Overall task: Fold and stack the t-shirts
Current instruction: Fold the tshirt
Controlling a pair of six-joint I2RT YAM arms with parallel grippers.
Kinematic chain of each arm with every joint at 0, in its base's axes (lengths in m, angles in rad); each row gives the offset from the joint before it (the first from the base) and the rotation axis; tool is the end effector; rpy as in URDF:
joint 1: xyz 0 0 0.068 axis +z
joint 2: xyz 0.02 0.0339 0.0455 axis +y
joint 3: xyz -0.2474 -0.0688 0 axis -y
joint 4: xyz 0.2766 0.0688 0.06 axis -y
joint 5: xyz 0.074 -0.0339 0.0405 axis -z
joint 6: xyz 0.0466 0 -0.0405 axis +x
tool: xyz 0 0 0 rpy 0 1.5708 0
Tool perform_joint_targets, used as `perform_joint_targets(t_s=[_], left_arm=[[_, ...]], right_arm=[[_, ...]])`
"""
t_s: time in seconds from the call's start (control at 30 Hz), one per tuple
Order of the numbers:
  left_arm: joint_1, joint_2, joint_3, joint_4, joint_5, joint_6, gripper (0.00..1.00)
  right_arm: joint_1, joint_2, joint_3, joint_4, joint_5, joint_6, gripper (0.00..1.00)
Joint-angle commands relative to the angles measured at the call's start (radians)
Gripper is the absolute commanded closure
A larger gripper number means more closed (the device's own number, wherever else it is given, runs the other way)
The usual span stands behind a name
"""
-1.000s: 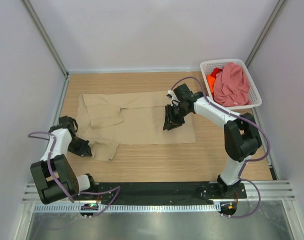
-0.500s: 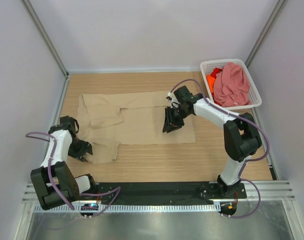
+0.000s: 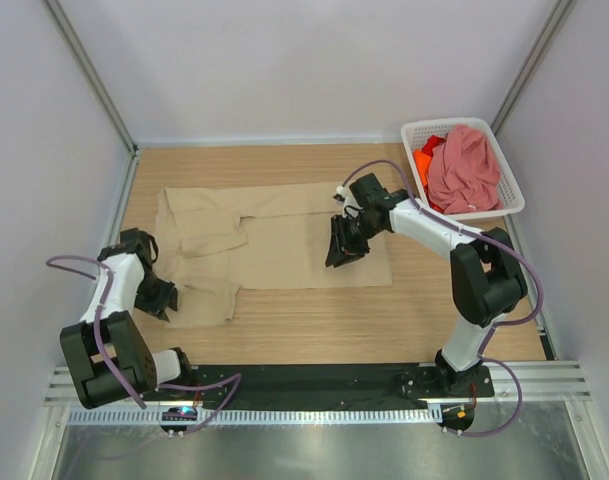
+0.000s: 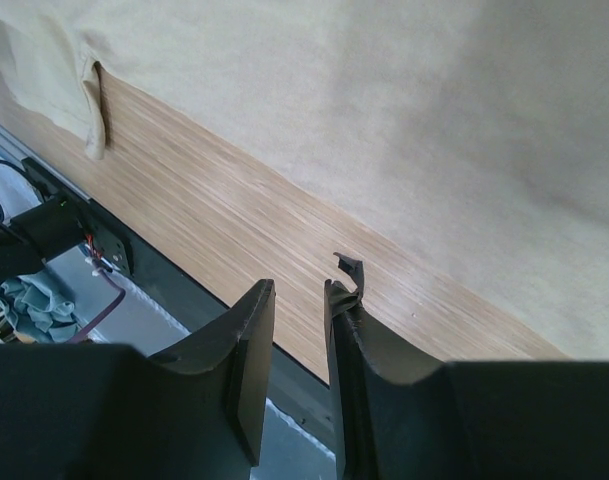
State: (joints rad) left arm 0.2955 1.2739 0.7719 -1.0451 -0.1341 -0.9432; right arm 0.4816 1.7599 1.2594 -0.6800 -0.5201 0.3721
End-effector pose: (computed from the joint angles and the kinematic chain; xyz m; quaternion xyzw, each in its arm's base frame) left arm 0.2104 0.0706 0.1494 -0.5798 0.8119 0.0597 0.0325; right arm 0.3274 0.1972 0.1706 -0.1017 0.9439 0.3072 0.0661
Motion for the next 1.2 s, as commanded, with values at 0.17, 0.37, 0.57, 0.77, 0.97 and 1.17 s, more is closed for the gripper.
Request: perform_joint_targets(t_s=[0.17, 0.37, 0.57, 0.77, 0.97, 1.17], left_arm=[[0.021, -0.003, 0.052, 0.034, -0.073, 0.034, 0.58], [0.024, 0.019, 0.04, 0.028, -0.098, -0.006, 0.58], [0.025, 0.056, 0.006, 0.066, -0.085, -0.034, 0.58], [0.028, 0.123, -0.029, 0.097, -0.09, -0.055, 0.6], [0.044, 0.186, -0.072, 0.164, -0.107, -0.043, 0.65], [0.062, 0.232, -0.079, 0.231, -0.079, 0.024, 0.92]], right_arm=[[0.0, -0.068, -0.005, 0.037, -0.041, 0.016, 0.66], [0.002, -0.083, -0.02, 0.05, -0.066, 0.025, 0.67], [0.0, -0.076, -0.014, 0.063, -0.096, 0.037, 0.67], [0.0, -0.071, -0.012, 0.059, -0.106, 0.045, 0.67], [0.002, -0.094, -0.009, 0.042, -0.074, 0.022, 0.67], [-0.015, -0.126, -0.011, 0.005, -0.018, 0.005, 0.67]])
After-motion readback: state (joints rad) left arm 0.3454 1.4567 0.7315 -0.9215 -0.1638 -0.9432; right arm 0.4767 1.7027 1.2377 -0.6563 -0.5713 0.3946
